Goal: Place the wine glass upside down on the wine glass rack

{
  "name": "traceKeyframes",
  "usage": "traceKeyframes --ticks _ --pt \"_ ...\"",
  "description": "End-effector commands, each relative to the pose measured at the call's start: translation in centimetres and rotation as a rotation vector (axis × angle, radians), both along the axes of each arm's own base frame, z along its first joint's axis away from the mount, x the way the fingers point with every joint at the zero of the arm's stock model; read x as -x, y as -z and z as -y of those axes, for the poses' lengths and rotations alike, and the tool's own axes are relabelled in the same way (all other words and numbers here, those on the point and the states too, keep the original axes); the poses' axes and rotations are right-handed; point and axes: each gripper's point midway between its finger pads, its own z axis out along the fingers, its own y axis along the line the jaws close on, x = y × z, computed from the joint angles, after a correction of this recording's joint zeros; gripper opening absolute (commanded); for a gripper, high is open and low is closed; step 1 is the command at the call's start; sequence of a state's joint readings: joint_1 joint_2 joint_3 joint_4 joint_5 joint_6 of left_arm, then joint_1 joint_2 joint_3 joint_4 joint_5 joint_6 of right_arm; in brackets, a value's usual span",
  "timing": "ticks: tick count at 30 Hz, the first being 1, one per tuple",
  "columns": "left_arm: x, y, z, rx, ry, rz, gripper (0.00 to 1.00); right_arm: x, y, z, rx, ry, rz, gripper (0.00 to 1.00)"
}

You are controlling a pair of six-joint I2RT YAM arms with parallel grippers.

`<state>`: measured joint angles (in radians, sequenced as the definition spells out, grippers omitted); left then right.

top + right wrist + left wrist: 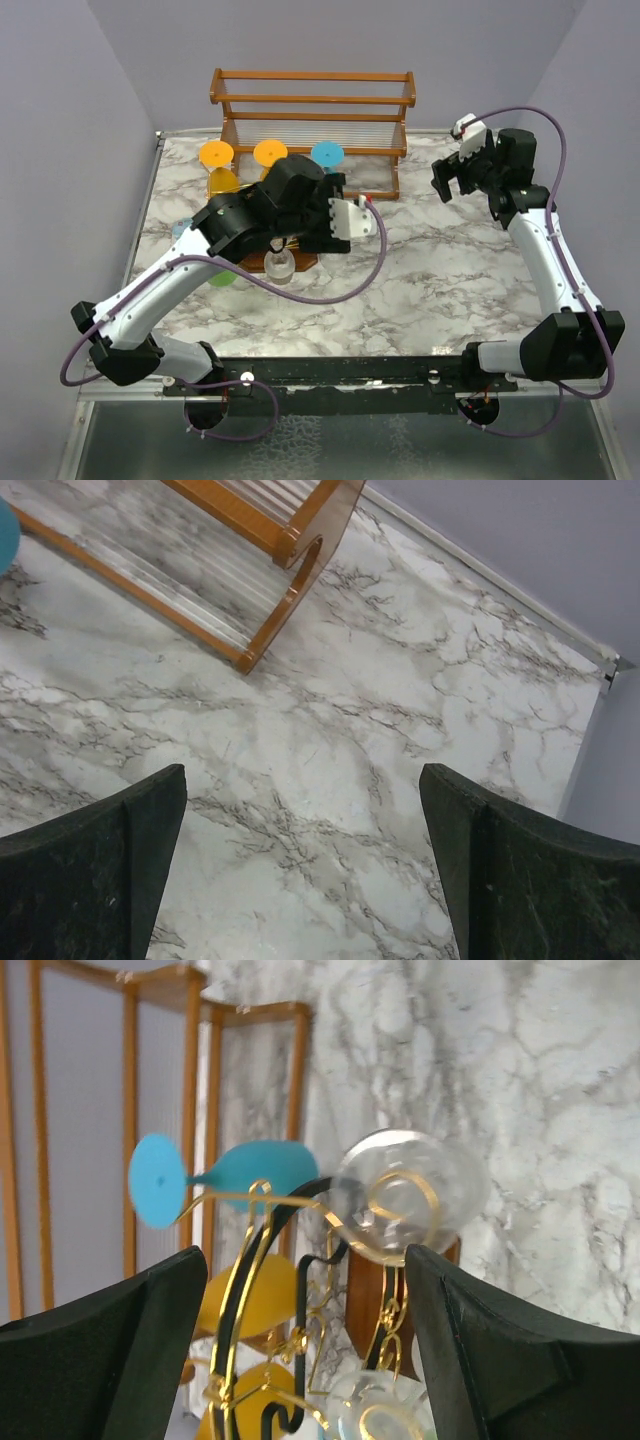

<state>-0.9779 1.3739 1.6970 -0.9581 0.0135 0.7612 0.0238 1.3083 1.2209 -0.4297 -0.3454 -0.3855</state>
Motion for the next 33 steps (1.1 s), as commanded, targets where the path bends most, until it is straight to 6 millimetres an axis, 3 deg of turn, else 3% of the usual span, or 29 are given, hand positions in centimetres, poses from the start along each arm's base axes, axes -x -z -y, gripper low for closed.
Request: traceKeyframes --ticks 1,4,7,12,15,21,23,33 --pt "-3.5 -5.2 -3.1 0.220 -0.209 0.063 0.89 -0.4 0.4 2.6 0.109 0.084 -0.057 1.00" --pt "-6.2 -7.2 -6.2 0.337 -0.387 0.097 0.99 -0.9 0.3 3.5 0.133 0.132 -0.072 1.00" --pt "-8.5 -8.7 -9.7 0.436 -0.566 0.158 0.99 -1.2 -0.1 3.9 0.141 0.158 -0.071 1.00" --pt "-12.5 -8.6 -16.4 0.582 -0.885 0.240 0.99 -1.8 -1.9 3.9 0.105 0.187 -0.027 1.00" --pt "-13.6 -9.1 -21.1 0.721 -1.045 0.294 0.99 -2.4 -3.8 4.1 0.071 0.228 0.013 1.00" --pt "-12.2 -11.1 -26.5 0.857 -1.176 0.372 0.99 -3.2 -7.3 4.8 0.023 0.299 0.123 1.00" --pt "-11.7 -10.5 -27.8 0.846 -1.212 0.400 0.99 -3.0 -8.0 4.8 0.006 0.308 0.158 1.00" --pt "-8.2 -10.2 -30.5 0.859 -1.273 0.444 0.99 1.0 -13.1 5.2 -0.028 0.330 0.344 1.00"
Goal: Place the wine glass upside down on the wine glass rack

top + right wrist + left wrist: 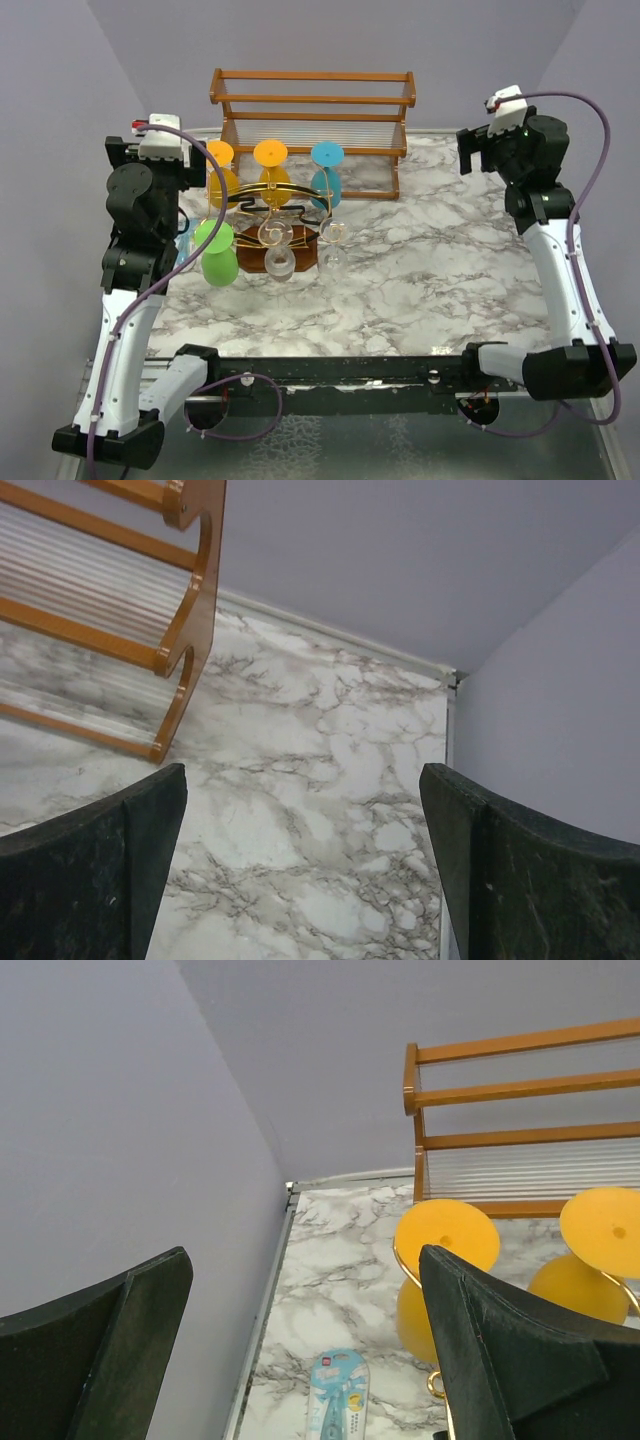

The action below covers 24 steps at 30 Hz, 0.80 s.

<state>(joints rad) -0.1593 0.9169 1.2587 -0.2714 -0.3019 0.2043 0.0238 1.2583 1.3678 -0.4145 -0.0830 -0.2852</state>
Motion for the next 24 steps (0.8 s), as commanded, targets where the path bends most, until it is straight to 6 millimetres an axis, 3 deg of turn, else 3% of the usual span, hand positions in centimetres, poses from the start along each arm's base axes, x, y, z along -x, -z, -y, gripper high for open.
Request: traceKeyframes --ticks 1,6,14,24 --pt "1.3 0.1 -1.1 0.025 -0.045 0.013 0.99 2.1 -4.6 1.0 -0.008 0.049 0.164 1.00" --pt "2.0 1.5 -1.3 0.035 -0.048 -0.004 0.99 4.7 -5.1 0.2 -0.033 0.007 0.168 1.00" --pt "2.6 1.7 -1.5 0.067 -0.034 0.002 0.99 7.4 -3.6 0.3 -0.034 0.012 0.154 1.00" --pt "2.9 2.8 -0.4 0.105 0.025 -0.043 0.99 8.7 -1.3 -0.2 -0.046 -0.016 0.120 1.00"
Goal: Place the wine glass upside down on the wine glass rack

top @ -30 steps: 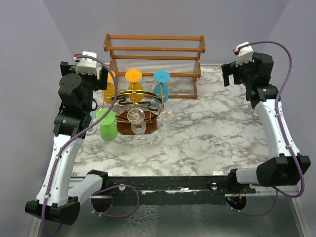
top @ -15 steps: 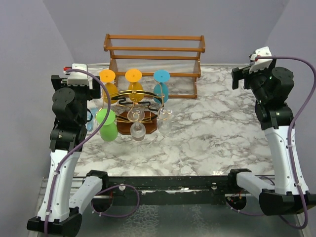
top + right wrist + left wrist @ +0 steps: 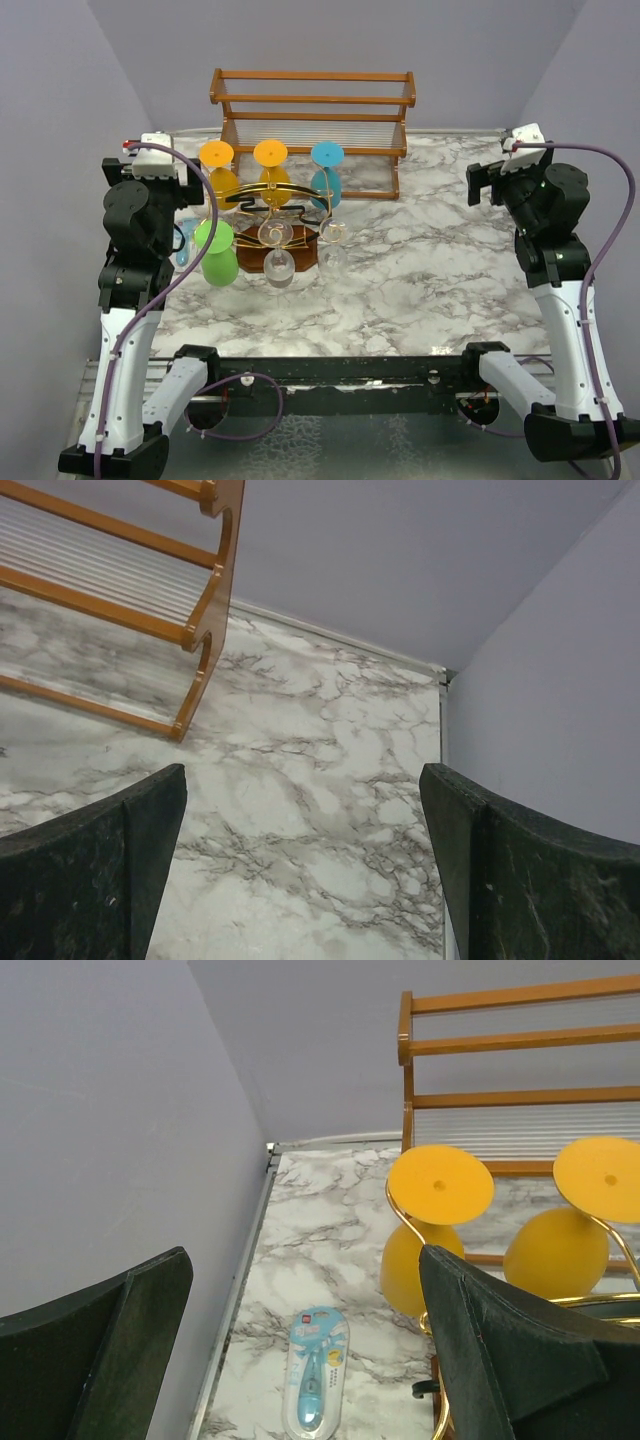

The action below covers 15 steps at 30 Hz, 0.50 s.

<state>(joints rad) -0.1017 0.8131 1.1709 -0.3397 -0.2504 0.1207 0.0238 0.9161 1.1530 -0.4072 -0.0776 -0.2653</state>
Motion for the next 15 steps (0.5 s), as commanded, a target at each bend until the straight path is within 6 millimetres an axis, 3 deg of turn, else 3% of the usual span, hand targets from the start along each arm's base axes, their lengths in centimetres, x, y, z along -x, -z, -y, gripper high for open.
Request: traceKeyframes --ticks 1,15 --pt "0.68 -0.07 0.38 0.030 0.027 -0.003 0.99 0.60 0.84 -0.48 -0.026 -0.027 -0.014 1.00" --pt "0.38 0.55 0.95 0.038 0.063 -0.048 0.99 1.20 1.05 -0.27 -0.037 -0.017 -0.028 1.00"
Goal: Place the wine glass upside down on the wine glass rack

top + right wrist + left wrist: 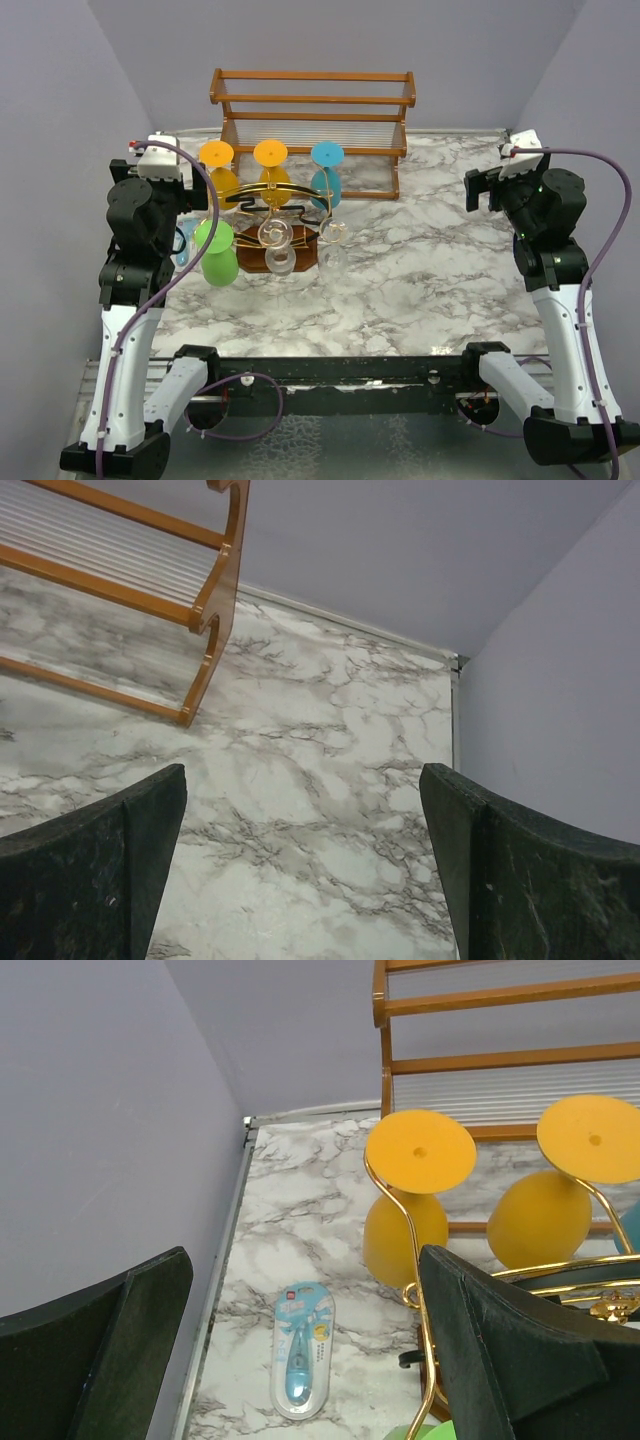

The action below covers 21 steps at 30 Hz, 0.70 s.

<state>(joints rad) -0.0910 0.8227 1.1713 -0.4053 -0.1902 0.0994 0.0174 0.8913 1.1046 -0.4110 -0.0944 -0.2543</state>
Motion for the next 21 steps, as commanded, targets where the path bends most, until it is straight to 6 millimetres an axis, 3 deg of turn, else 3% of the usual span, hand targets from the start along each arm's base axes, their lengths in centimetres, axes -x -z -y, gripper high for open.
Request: traceKeyframes --ticks 1,21 --pt "0.44 -1.22 0.06 0.023 0.010 0.020 0.99 0.76 -0.50 -0.20 -0.027 -0.010 -0.004 1.00" --pt "0.20 -0.78 0.36 0.037 0.032 -0.002 0.99 0.96 0.10 -1.18 -0.060 -0.066 -0.043 1.00"
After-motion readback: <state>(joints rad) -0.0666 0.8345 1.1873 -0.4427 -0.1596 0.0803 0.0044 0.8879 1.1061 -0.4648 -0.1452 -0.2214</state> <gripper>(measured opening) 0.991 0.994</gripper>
